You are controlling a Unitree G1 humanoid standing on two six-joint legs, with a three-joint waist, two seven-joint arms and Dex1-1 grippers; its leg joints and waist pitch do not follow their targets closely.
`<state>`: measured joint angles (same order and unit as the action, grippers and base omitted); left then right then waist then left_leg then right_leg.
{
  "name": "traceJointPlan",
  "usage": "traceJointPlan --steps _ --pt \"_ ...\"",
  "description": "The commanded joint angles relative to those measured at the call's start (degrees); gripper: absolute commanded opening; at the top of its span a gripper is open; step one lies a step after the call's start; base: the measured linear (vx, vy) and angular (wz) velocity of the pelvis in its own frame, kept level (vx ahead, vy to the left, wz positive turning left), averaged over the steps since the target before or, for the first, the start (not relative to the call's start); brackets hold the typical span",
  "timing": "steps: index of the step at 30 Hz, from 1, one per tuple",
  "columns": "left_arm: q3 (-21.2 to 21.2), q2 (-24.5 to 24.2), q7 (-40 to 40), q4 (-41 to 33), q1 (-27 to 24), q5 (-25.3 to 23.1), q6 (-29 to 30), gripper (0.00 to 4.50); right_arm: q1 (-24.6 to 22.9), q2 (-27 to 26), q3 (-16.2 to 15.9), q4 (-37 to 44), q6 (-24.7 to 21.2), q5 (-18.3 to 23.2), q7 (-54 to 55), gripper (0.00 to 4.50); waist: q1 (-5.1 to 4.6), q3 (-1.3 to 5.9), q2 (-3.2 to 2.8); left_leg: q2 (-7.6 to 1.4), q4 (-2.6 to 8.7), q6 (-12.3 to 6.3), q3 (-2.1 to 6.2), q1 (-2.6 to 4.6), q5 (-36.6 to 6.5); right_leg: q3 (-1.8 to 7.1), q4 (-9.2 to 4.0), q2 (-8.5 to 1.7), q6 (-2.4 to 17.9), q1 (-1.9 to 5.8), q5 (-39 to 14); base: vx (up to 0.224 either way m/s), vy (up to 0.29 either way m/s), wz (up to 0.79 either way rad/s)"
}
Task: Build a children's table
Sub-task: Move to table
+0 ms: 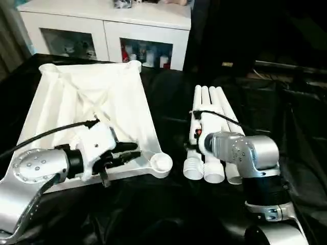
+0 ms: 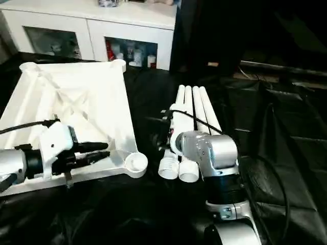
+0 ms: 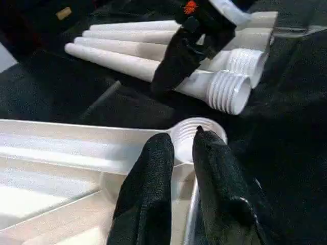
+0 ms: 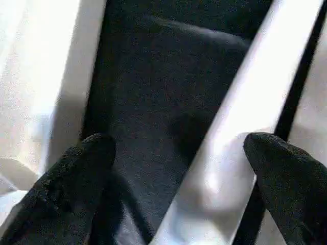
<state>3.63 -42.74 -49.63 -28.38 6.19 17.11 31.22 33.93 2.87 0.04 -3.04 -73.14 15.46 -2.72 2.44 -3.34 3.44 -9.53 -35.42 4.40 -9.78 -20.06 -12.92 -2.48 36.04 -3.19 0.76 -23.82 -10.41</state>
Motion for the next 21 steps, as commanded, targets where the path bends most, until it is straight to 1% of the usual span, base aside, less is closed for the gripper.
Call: traceJointPlan --steps 1,3,4,6,7,8,9,10,11,12,13,15,17,18,19,21 --pt "0.8 -1.3 0.1 -1.1 0.2 0.0 1.4 0.94 0.9 0.3 -0.1 -1.0 -0.7 -0.8 0.9 4.50 0.07 2.95 -0.94 -2.61 5.26 5.03 0.89 0.15 -7.8 3.17 -3.94 -3.95 6.3 2.53 -15.0 0.000 0.000 0.00" --pt "0.7 -1.3 0.3 -1.6 0.1 0.4 1.8 0.94 1.1 0.0 -0.1 -1.2 -0.2 -1.1 1.4 4.50 0.02 2.97 -0.79 -2.55 5.21 5.06 0.89 0.13 -8.0 3.17 -3.96 -3.97 6.0 2.52 -15.7 0.000 0.000 0.00" --pt "0.7 -1.2 0.3 -1.9 0.1 0.7 2.4 0.94 1.3 -0.2 0.2 -1.2 -0.1 -1.2 1.7 4.50 0.03 3.00 -0.60 -2.59 5.20 4.99 0.89 0.12 -7.9 3.18 -4.02 -3.99 5.8 2.53 -15.9 0.000 0.000 0.00" --pt "0.9 -1.3 0.1 -3.1 0.1 1.6 4.4 0.94 1.7 -0.4 0.4 -0.7 -0.4 -1.6 2.0 4.50 0.05 3.08 -0.69 -2.59 5.12 5.01 0.90 0.06 -6.9 3.17 -3.81 -4.01 6.0 2.58 -14.7 0.000 0.000 0.00" --pt "1.0 -1.3 0.3 -3.3 0.1 1.4 4.8 0.94 1.8 -0.8 1.0 -0.2 -0.5 -1.7 2.3 4.50 0.03 3.11 -0.83 -2.62 5.11 5.18 0.91 0.05 -6.4 3.17 -3.66 -3.98 6.3 2.59 -13.6 0.000 0.000 0.00" --pt "1.0 -1.1 0.5 -3.4 0.2 1.5 5.1 0.94 1.9 -0.8 1.1 0.2 -0.2 -1.7 2.3 4.50 0.00 3.12 -0.73 -2.58 5.09 5.14 0.87 0.02 -6.1 3.14 -3.63 -3.88 6.4 2.62 -12.7 0.000 0.000 0.00" --pt "1.1 -1.0 0.6 -3.5 0.1 1.5 5.3 0.94 1.9 -0.9 1.4 0.5 0.2 -1.8 2.3 4.50 0.00 3.12 -0.88 -2.56 5.08 5.20 0.88 0.04 -6.0 3.13 -3.57 -3.86 6.5 2.62 -12.4 0.000 0.000 0.00" --pt "1.1 -1.0 0.6 -3.5 0.1 1.5 5.3 0.94 1.9 -0.9 1.4 0.6 0.2 -1.8 2.4 4.50 -0.01 3.13 -0.87 -2.53 5.05 5.25 0.81 0.03 -6.0 3.14 -3.57 -3.81 6.6 2.65 -11.9 0.000 0.000 0.00" --pt "1.4 -1.0 0.9 -3.4 0.1 1.2 5.2 0.94 2.1 -0.9 1.9 1.0 -0.1 -1.9 2.7 4.50 -0.01 3.12 -1.16 -2.53 5.05 5.38 0.85 0.09 -6.2 3.16 -3.56 -3.79 6.6 2.65 -11.7 0.000 0.000 0.00" --pt "1.5 -1.0 0.9 -3.3 0.1 1.2 5.1 0.94 2.2 -0.8 2.0 1.1 -0.3 -1.9 2.7 4.50 -0.01 3.12 -1.16 -2.53 5.05 5.38 0.85 0.09 -6.2 3.16 -3.56 -3.79 6.6 2.65 -11.7 0.000 0.000 0.00" --pt "1.7 -1.0 0.9 -3.2 0.2 1.0 5.0 0.94 2.3 -0.4 1.9 1.0 -1.0 -2.0 2.8 4.50 -0.03 3.18 -1.06 -2.49 5.04 5.54 0.84 0.11 -6.0 3.12 -3.49 -3.70 6.6 2.74 -11.1 0.000 0.000 0.00" --pt "2.1 -0.9 0.7 -3.1 0.4 1.0 4.9 0.94 1.9 0.0 1.7 0.2 -1.5 -2.3 2.9 4.50 -0.01 3.13 -1.23 -2.46 5.07 5.52 0.84 0.09 -6.9 3.15 -3.60 -3.71 6.6 2.76 -11.5 0.000 0.000 0.00" --pt "2.4 -0.8 0.4 -3.0 0.8 1.3 5.2 0.94 1.5 0.4 0.9 -0.6 -1.7 -2.8 2.8 4.50 0.02 3.17 -1.16 -2.48 5.04 5.55 0.81 0.16 -7.0 3.15 -3.62 -3.69 6.6 2.73 -11.6 0.000 0.000 0.00" --pt "2.7 -0.7 0.1 -2.9 1.2 1.8 5.8 0.94 1.3 0.5 0.2 -1.7 -1.5 -3.3 2.5 4.50 0.08 3.16 -1.67 -2.48 5.10 5.77 0.94 0.11 -7.1 3.13 -3.53 -3.72 6.8 2.78 -11.4 0.000 0.000 0.00" --pt "2.8 -0.7 0.0 -2.8 1.3 2.0 6.0 0.94 1.3 0.3 0.3 -2.1 -1.3 -3.4 2.4 4.50 0.01 3.22 -1.38 -2.45 5.04 5.73 0.87 0.11 -7.3 3.13 -3.56 -3.69 6.9 2.81 -11.1 0.000 0.000 0.00" --pt "3.0 -0.6 -0.1 -2.8 1.6 2.1 6.1 0.94 1.8 -0.2 -0.1 -3.6 -1.4 -3.4 2.3 4.50 -0.02 3.18 -1.38 -2.43 5.03 5.62 0.87 0.07 -7.6 3.15 -3.60 -3.72 7.3 2.80 -11.4 0.000 0.000 0.00"
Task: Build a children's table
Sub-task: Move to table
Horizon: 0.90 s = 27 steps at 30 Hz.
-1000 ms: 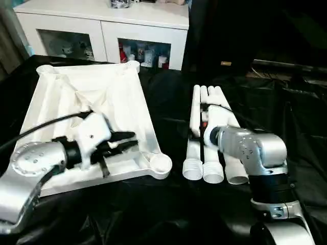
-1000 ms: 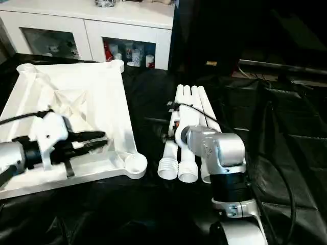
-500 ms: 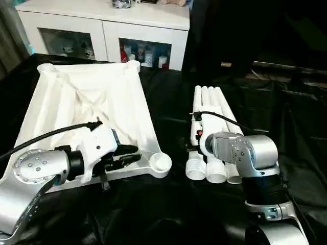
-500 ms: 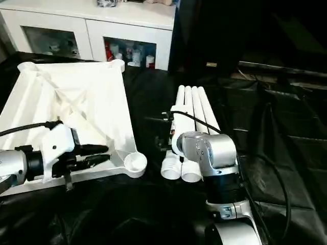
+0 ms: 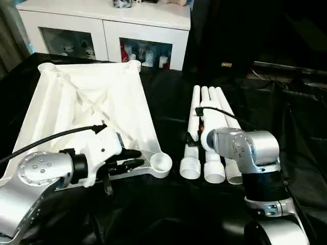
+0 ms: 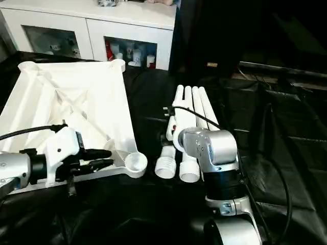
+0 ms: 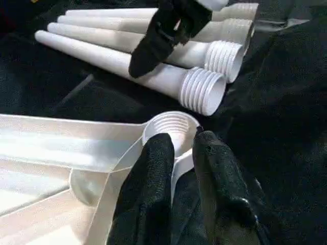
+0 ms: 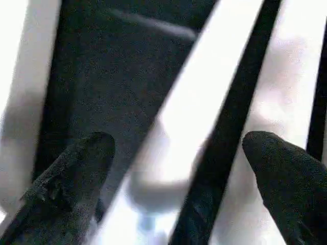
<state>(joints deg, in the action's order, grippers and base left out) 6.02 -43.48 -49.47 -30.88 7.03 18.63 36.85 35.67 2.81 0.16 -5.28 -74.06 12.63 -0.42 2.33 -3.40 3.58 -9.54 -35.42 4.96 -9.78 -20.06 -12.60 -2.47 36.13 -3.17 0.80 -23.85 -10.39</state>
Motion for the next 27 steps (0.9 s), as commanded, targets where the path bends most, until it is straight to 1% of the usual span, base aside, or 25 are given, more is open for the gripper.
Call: traceJointPlan --steps 1,2,3,4,6,7,9,10,13,14,15,16,17,18,21,23,24,25,26,27 --pt "0.8 0.1 -0.3 -0.2 0.9 0.6 0.4 0.94 0.3 -0.5 -0.1 -2.1 -0.5 -0.5 0.0 4.50 0.09 3.20 -1.50 -2.46 5.06 5.03 0.91 0.04 -8.5 3.14 -3.75 -3.78 7.2 2.84 -12.3 0.000 0.000 0.00" --pt "0.9 0.1 -0.3 -0.1 1.1 0.5 0.4 0.94 0.5 -0.8 0.0 -2.7 -0.5 -0.4 0.0 4.50 0.18 3.17 -1.87 -2.47 5.10 5.13 1.00 0.07 -8.9 3.13 -3.76 -3.84 7.2 2.81 -12.9 0.000 0.000 0.00" --pt "1.2 0.1 -0.6 0.1 1.5 0.7 0.4 1.12 0.9 -1.4 0.6 -3.8 -0.2 -0.2 0.2 4.50 0.06 3.19 -1.71 -2.48 5.09 5.14 0.97 0.11 -9.2 3.11 -3.84 -3.80 7.1 2.75 -13.2 0.000 0.000 0.00" --pt "1.2 0.2 -0.7 0.3 1.9 0.9 0.6 1.22 1.3 -1.8 1.2 -4.8 -0.1 0.2 0.1 4.50 0.02 3.18 -1.70 -2.49 5.13 5.22 1.04 0.12 -9.8 3.12 -3.85 -3.84 7.0 2.71 -14.3 0.000 0.000 0.00" --pt "1.1 0.3 -0.8 0.4 2.4 1.3 1.1 1.27 1.8 -2.1 1.9 -6.0 0.1 0.5 -0.1 4.50 0.01 3.23 -1.76 -2.49 5.05 5.30 1.00 0.26 -9.8 3.13 -3.88 -3.82 7.1 2.63 -14.1 0.000 0.000 0.00" --pt "1.1 0.3 -0.8 0.5 2.6 1.4 1.2 1.31 2.0 -2.2 2.2 -6.6 0.2 0.6 -0.1 4.22 0.09 3.27 -1.77 -2.49 5.02 5.31 0.97 0.26 -9.2 3.09 -3.81 -3.75 7.3 2.68 -12.8 0.000 0.000 0.00" --pt "1.2 0.2 -0.8 0.6 3.2 1.1 1.1 1.56 2.7 -2.0 2.6 -8.7 1.2 0.5 -0.7 4.16 0.24 3.31 -1.70 -2.50 4.95 5.24 0.88 0.37 -8.8 3.10 -3.71 -3.74 7.5 2.60 -12.0 0.000 0.000 0.00" --pt "1.4 -0.1 -1.0 0.5 3.2 0.9 1.0 1.67 3.2 -1.8 2.6 -10.1 2.0 0.4 -1.1 4.10 0.25 3.29 -1.70 -2.50 5.02 5.19 0.92 0.16 -8.7 3.06 -3.69 -3.81 7.6 2.79 -12.0 0.000 0.000 0.00" --pt "1.6 -0.4 -1.2 0.3 3.0 0.9 1.2 1.88 3.8 -1.7 2.8 -12.1 2.7 0.4 -1.6 3.75 0.32 3.31 -1.68 -2.51 5.00 5.21 0.94 0.10 -8.4 3.02 -3.68 -3.87 7.6 2.87 -12.0 0.000 0.000 0.00" --pt "1.7 -0.6 -1.1 0.1 2.9 1.0 1.5 2.01 4.1 -1.5 2.8 -13.3 3.0 0.3 -1.9 3.68 0.37 3.34 -1.54 -2.52 4.99 5.12 0.93 0.08 -8.2 3.00 -3.67 -3.89 7.6 2.93 -12.0 0.000 0.000 0.00" --pt "1.7 -0.6 -1.1 0.1 2.9 1.0 1.5 2.01 4.1 -1.5 2.8 -13.3 3.0 0.3 -1.9 3.68 0.37 3.34 -1.54 -2.52 4.99 5.12 0.93 0.08 -8.2 3.00 -3.67 -3.89 7.6 2.93 -12.0 0.000 0.000 0.00" --pt "1.8 -0.8 -1.0 -0.2 2.8 1.2 1.9 2.13 4.3 -1.5 3.1 -14.8 3.3 0.3 -2.1 3.52 0.35 3.38 -1.65 -2.55 4.97 5.15 0.93 0.08 -7.9 2.97 -3.58 -3.92 7.7 2.90 -11.7 0.000 0.000 0.00" --pt "1.9 -0.9 -0.8 -0.3 2.7 1.2 2.0 2.15 4.3 -1.5 3.2 -15.5 3.5 0.2 -2.1 3.40 0.36 3.39 -1.37 -2.55 4.95 4.96 0.91 0.00 -7.6 2.99 -3.56 -3.92 7.7 3.01 -11.5 0.000 0.000 0.00" --pt "1.9 -0.9 -0.8 -0.3 2.7 1.2 2.1 2.21 4.4 -1.5 3.2 -15.7 3.6 0.2 -2.1 3.31 0.39 3.39 -1.40 -2.52 4.93 4.86 0.89 -0.05 -7.2 2.99 -3.56 -3.91 7.6 3.02 -11.4 0.000 0.000 0.00" --pt "2.3 -1.6 0.0 0.0 2.7 -0.3 2.4 2.53 4.6 -1.7 4.0 -17.8 4.4 0.0 -1.9 3.07 0.36 3.33 -1.30 -2.61 4.98 4.91 0.90 0.09 -8.2 2.95 -3.69 -3.96 7.4 2.82 -13.3 0.000 0.000 0.00" --pt "2.5 -1.9 0.7 0.3 2.8 -1.0 3.5 2.58 4.8 -2.1 5.0 -19.2 4.7 0.2 -1.5 2.87 0.30 3.32 -1.21 -2.59 4.98 4.87 0.89 0.04 -8.3 2.98 -3.69 -3.98 7.3 2.84 -13.7 0.000 0.000 0.00" --pt "2.5 -1.9 0.8 0.3 2.8 -1.1 3.7 2.65 4.9 -2.1 5.2 -19.4 4.7 0.3 -1.5 2.79 0.34 3.23 -1.28 -2.60 5.04 4.89 0.95 0.07 -8.7 2.95 -3.83 -3.99 7.0 2.79 -14.8 0.000 0.000 0.00" --pt "2.7 -1.5 1.3 0.5 2.8 -1.2 4.0 2.90 4.9 -2.3 5.9 -20.1 5.4 0.3 -0.9 2.63 0.38 3.26 -1.55 -2.56 5.01 5.03 0.95 0.12 -8.9 2.96 -3.85 -3.99 7.0 2.73 -15.0 0.000 0.000 0.00" --pt "2.7 -1.5 1.3 0.5 2.8 -1.2 4.0 2.96 4.9 -2.3 5.9 -20.1 5.4 0.3 -0.9 2.53 0.38 3.26 -1.55 -2.56 5.01 5.03 0.95 0.12 -8.9 2.96 -3.85 -3.99 7.0 2.73 -15.0 0.000 0.000 0.00" --pt "2.7 -1.2 1.5 0.7 2.8 -1.3 3.9 2.96 4.9 -2.4 6.3 -20.3 5.6 0.3 -0.7 2.53 0.32 3.22 -1.39 -2.56 5.03 5.08 0.92 0.13 -9.4 2.96 -3.96 -3.96 6.9 2.67 -15.4 0.000 0.000 0.00"
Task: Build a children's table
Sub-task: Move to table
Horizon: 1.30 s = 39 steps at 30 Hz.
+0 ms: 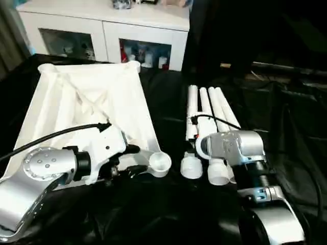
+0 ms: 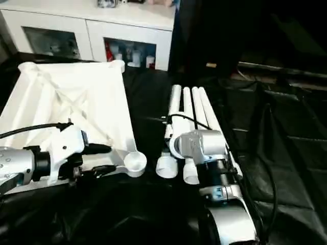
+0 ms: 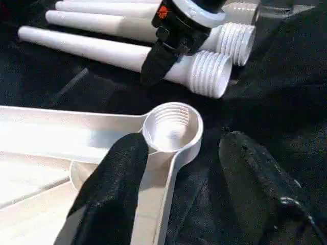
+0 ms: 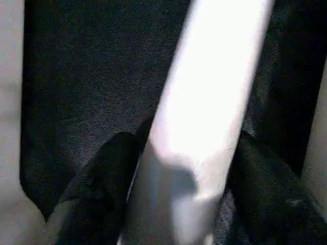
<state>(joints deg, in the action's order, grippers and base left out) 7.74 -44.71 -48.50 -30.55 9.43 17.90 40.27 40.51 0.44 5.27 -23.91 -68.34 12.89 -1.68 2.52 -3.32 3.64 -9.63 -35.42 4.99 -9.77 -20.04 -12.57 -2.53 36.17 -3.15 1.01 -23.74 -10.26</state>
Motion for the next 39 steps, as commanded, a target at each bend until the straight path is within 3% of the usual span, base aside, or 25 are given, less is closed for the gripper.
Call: traceJointPlan --steps 1,3,5,6,8,9,10,11,13,16,17,18,19,21,22,25,27,28,31,33,34,35,39 --pt "1.0 0.7 1.1 0.9 0.6 -0.4 1.0 3.00 0.0 -0.1 1.5 -2.1 0.5 0.0 0.6 2.36 0.14 3.16 -1.54 -2.48 5.03 5.11 0.92 0.15 -9.8 3.00 -4.07 -3.99 6.6 2.55 -16.1 0.000 0.000 0.00" --pt "1.2 0.7 2.2 2.0 0.8 -1.3 1.6 3.22 0.0 -0.7 2.3 -2.9 1.3 0.5 0.5 2.22 0.41 3.15 -1.48 -2.43 5.13 4.99 1.06 0.08 -10.5 2.92 -4.12 -4.11 6.5 2.61 -17.0 0.000 0.000 0.00" --pt "0.6 -0.2 2.5 2.9 0.9 -2.3 1.5 3.38 0.2 -1.9 3.4 -4.0 2.4 0.9 0.9 2.04 0.55 3.05 -1.80 -2.37 5.27 4.97 1.22 0.05 -12.0 2.86 -4.44 -4.17 6.0 2.51 -19.2 0.000 0.000 0.00" --pt "-0.7 -0.2 2.6 3.2 1.1 -1.6 2.0 3.40 0.4 -2.5 3.8 -5.2 3.6 1.1 1.1 1.97 0.74 3.16 -2.33 -2.42 5.33 5.15 1.49 0.06 -12.4 2.83 -4.28 -4.48 6.1 2.52 -19.7 0.000 0.000 0.00" --pt "-2.8 0.8 3.3 4.5 2.1 -0.6 2.1 3.44 1.1 -3.6 4.4 -7.8 6.7 1.3 1.5 1.93 0.82 3.02 -2.36 -2.41 5.39 5.31 1.55 0.23 -13.9 2.68 -4.51 -4.41 6.5 2.32 -20.4 0.000 0.000 0.00" --pt "-3.9 2.1 4.1 5.8 2.9 -0.1 1.4 3.54 1.6 -4.0 4.9 -8.5 7.9 1.5 1.7 1.91 0.79 3.02 -3.05 -2.34 5.32 5.52 1.63 0.34 -14.8 2.67 -4.51 -4.50 6.8 2.25 -21.1 0.000 0.000 0.00" --pt "-4.0 2.2 4.2 5.9 3.0 -0.1 1.4 3.69 1.6 -4.0 4.9 -8.6 8.0 1.5 1.7 1.89 0.68 3.13 -2.68 -2.33 5.27 5.38 1.50 0.40 -14.8 2.60 -4.72 -4.40 6.9 2.34 -20.8 0.000 0.000 0.00" --pt "-5.3 4.8 5.7 8.1 4.6 0.7 0.6 3.78 2.3 -3.9 6.1 -8.5 9.2 2.1 1.6 1.88 0.83 3.02 -2.88 -2.33 5.25 5.27 1.49 0.49 -15.0 2.63 -4.77 -4.34 7.0 2.21 -20.5 0.000 0.000 0.00" --pt "-6.6 7.7 7.2 11.0 6.5 1.9 0.4 3.81 3.0 -3.6 7.6 -8.9 10.6 2.5 1.7 1.87 1.06 3.03 -2.71 -2.32 5.22 5.09 1.35 0.70 -15.0 2.66 -4.78 -4.26 7.1 2.10 -20.3 0.000 0.000 0.00" --pt "-9.2 12.8 10.1 16.0 9.5 4.0 -0.3 4.13 3.2 -3.4 10.8 -7.2 14.4 5.1 -1.0 1.86 1.20 3.43 -2.58 -2.27 5.02 4.59 1.09 0.41 -12.0 2.76 -4.36 -4.14 7.8 2.54 -15.6 0.000 0.000 0.00" --pt "-9.9 14.5 11.2 17.7 10.7 4.8 0.2 4.20 3.0 -3.3 11.8 -6.2 16.7 6.4 -2.8 1.86 1.54 3.71 -2.65 -2.30 4.75 4.08 0.81 0.62 -10.5 2.80 -4.26 -4.12 8.1 2.46 -13.4 0.000 0.000 0.00" --pt "-10.6 15.9 12.1 19.0 11.6 5.5 1.1 4.32 2.9 -3.2 12.5 -5.4 18.4 7.5 -4.5 1.86 1.69 3.77 -2.68 -2.39 4.79 3.52 0.85 0.32 -8.7 2.75 -3.93 -4.13 8.8 2.72 -10.7 0.000 0.000 0.00" --pt "-10.8 16.2 12.4 19.4 12.0 5.7 1.5 4.42 2.8 -3.0 12.5 -5.3 18.7 7.7 -5.0 1.86 1.65 3.77 -2.68 -2.36 4.85 3.33 0.85 0.02 -8.0 2.72 -3.80 -4.12 9.0 2.97 -9.9 0.000 0.000 0.00" --pt "-14.2 21.4 15.9 23.7 16.2 8.9 5.7 4.48 2.6 -1.2 11.5 -3.3 20.0 9.2 -11.0 1.86 1.55 3.88 -2.72 -2.28 4.52 3.11 0.50 0.22 -7.0 2.59 -3.70 -3.72 9.7 3.01 -7.6 0.000 0.000 0.00" --pt "-15.5 23.1 17.4 25.3 17.8 9.8 7.0 4.50 2.5 -0.5 11.1 -2.6 20.2 9.7 -13.1 1.86 1.87 3.99 -2.73 -2.39 4.40 2.95 0.50 0.45 -7.0 2.62 -3.74 -3.82 9.9 2.94 -6.9 0.000 0.000 0.00" --pt "-21.3 30.3 21.2 33.4 25.3 17.7 11.0 4.50 1.1 3.0 10.1 5.0 15.7 15.7 -24.2 1.86 2.69 4.10 -2.43 -2.47 4.37 1.04 0.74 -0.09 -5.1 2.68 -3.56 -4.14 10.9 3.66 -4.2 0.000 0.000 0.00" --pt "-23.5 33.3 21.6 35.3 27.9 22.6 12.0 4.50 -0.8 5.1 7.7 9.7 15.9 17.5 -30.3 1.86 3.11 4.14 -1.98 -2.48 4.13 -0.64 0.76 -0.56 -2.7 2.62 -3.54 -4.49 12.0 4.13 -1.8 0.000 0.000 0.00" --pt "-23.9 34.0 21.7 35.7 28.5 23.6 12.3 4.50 -1.3 5.7 7.1 10.9 15.8 18.2 -32.0 1.86 3.01 4.12 -2.08 -2.48 4.17 -1.02 0.80 -0.74 -2.5 2.56 -3.53 -4.45 12.3 4.26 -1.7 0.000 0.000 0.00" --pt "-24.2 37.8 22.7 37.6 31.3 26.4 11.6 4.50 -4.2 8.8 5.4 17.9 12.3 23.7 -38.9 1.86 3.13 4.18 -1.51 -2.68 3.95 -2.49 0.67 -0.39 -2.4 2.55 -3.96 -4.56 12.6 4.12 -4.0 0.000 0.000 0.00" --pt "-24.6 39.2 23.1 38.1 32.2 26.5 11.6 4.50 -5.0 9.7 5.0 19.4 11.6 24.8 -40.6 1.86 3.26 4.11 -1.48 -2.70 3.86 -3.35 0.60 -0.48 -1.8 2.49 -4.24 -4.47 12.6 4.08 -4.5 0.000 0.000 0.00" --pt "-26.1 41.7 24.2 38.8 33.7 27.5 13.0 4.50 -6.5 10.8 4.4 21.5 10.8 26.2 -42.9 1.86 3.18 4.02 -1.40 -2.67 3.98 -3.32 0.67 -0.69 -2.4 2.40 -4.38 -4.54 12.4 4.16 -6.5 0.000 0.000 0.00" --pt "-26.6 42.4 24.5 38.7 34.1 28.2 13.6 4.50 -7.0 11.1 4.1 22.1 10.6 26.5 -43.6 1.86 3.39 3.97 -1.60 -2.71 3.91 -3.14 0.63 -0.50 -2.9 2.40 -4.56 -4.61 12.1 4.07 -7.6 0.000 0.000 0.00" --pt "-27.4 45.2 25.9 36.3 34.9 35.0 16.6 4.50 -9.3 11.9 3.2 25.2 9.6 28.2 -45.9 1.86 3.60 3.64 -1.41 -2.76 4.03 -2.24 0.75 -0.50 -5.3 2.19 -5.37 -4.83 10.7 3.74 -14.5 0.000 0.000 0.00"
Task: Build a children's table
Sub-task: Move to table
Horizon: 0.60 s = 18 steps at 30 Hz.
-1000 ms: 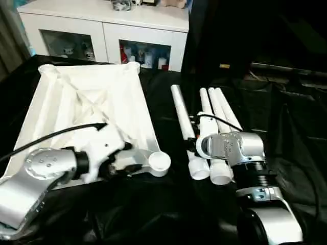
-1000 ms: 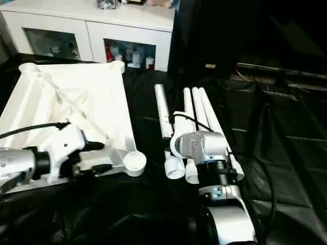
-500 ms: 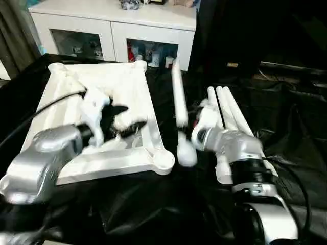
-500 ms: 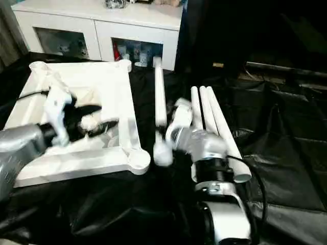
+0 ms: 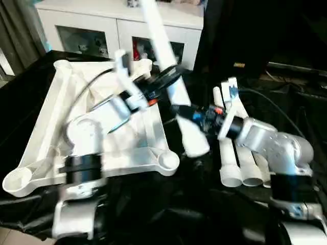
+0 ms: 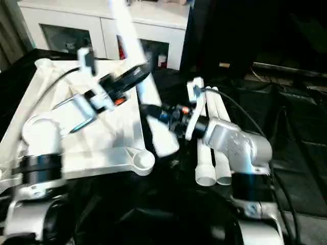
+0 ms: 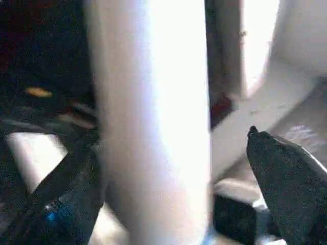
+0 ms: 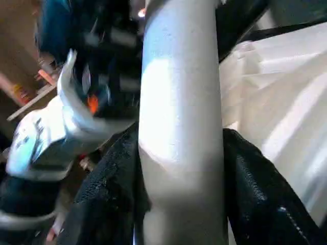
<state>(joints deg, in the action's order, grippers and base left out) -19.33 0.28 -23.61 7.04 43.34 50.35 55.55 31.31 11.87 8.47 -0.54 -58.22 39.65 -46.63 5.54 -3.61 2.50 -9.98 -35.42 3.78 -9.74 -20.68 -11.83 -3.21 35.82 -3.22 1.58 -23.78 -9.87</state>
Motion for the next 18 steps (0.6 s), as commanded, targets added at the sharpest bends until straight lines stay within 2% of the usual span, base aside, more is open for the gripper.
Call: traceJointPlan --steps 1,2,6,10,11,13,14,16,18 --pt "0.1 0.4 1.1 -2.0 0.9 3.1 1.7 4.50 -0.4 0.5 -0.1 2.2 -0.6 1.6 -1.0 1.86 0.49 3.92 -0.35 -2.38 4.10 -0.81 0.80 0.10 -6.7 2.74 -5.12 -4.70 9.5 3.76 -16.6 0.000 0.000 0.00" --pt "1.5 0.3 0.8 -3.2 0.4 2.7 2.1 4.50 -1.0 0.3 -0.4 3.1 -0.9 2.2 -0.8 1.86 0.46 3.95 -0.20 -2.34 4.12 -0.77 0.81 0.07 -6.7 2.68 -5.22 -4.65 9.1 3.75 -17.1 0.000 0.000 0.00" --pt "1.3 1.3 1.9 -3.9 0.1 2.3 2.5 4.50 -2.0 0.7 -1.2 4.4 -1.2 2.6 -0.5 1.86 0.57 3.94 -0.55 -2.59 4.25 -0.43 0.84 0.26 -6.7 2.47 -5.40 -4.56 8.0 3.42 -16.7 0.000 0.000 0.00" --pt "1.8 1.0 3.8 -6.6 -1.3 3.3 4.2 4.50 -2.6 0.5 -1.9 4.7 -0.9 2.5 0.0 1.86 0.86 4.07 -0.33 -2.80 4.36 -0.05 1.03 -0.15 -5.5 2.30 -5.01 -4.70 7.8 3.70 -15.1 0.000 0.000 0.00" --pt "2.3 0.6 3.8 -7.4 -1.7 3.4 4.5 4.23 -2.6 0.4 -1.9 4.9 -1.1 2.7 0.0 1.86 0.85 4.03 -0.38 -2.75 4.34 0.01 0.99 -0.15 -5.7 2.30 -5.08 -4.69 7.9 3.64 -15.0 0.000 0.000 0.00" --pt "3.0 0.1 3.6 -8.8 -2.7 4.0 5.3 4.16 -2.5 0.2 -1.8 5.0 -1.2 3.3 0.1 1.86 0.96 4.07 -0.38 -2.81 4.38 0.06 1.04 -0.23 -5.3 2.33 -4.88 -4.83 8.0 3.76 -14.6 0.000 0.000 0.00" --pt "3.2 -0.1 3.4 -9.2 -2.9 4.2 5.6 4.16 -2.6 0.1 -1.7 5.1 -1.2 3.5 0.1 1.86 0.99 4.06 -0.47 -2.79 4.33 -0.03 0.97 -0.09 -5.2 2.32 -4.95 -4.66 7.9 3.53 -14.3 0.000 0.000 0.00" --pt "3.6 -0.3 3.4 -9.9 -3.5 3.8 5.9 3.82 -2.4 0.2 -1.9 4.9 -1.0 3.5 0.2 1.86 1.10 4.07 -0.49 -2.85 4.40 0.21 0.99 -0.15 -5.1 2.31 -4.90 -4.71 7.9 3.63 -13.8 0.000 0.000 0.00" --pt "4.5 -1.2 3.0 -10.1 -3.7 2.4 5.7 3.70 -2.3 0.2 -2.0 4.6 -0.7 3.4 0.3 1.86 1.13 3.99 -0.55 -2.78 4.49 0.31 0.97 -0.04 -5.8 2.29 -5.05 -4.66 7.5 3.55 -14.6 0.000 0.000 0.00"
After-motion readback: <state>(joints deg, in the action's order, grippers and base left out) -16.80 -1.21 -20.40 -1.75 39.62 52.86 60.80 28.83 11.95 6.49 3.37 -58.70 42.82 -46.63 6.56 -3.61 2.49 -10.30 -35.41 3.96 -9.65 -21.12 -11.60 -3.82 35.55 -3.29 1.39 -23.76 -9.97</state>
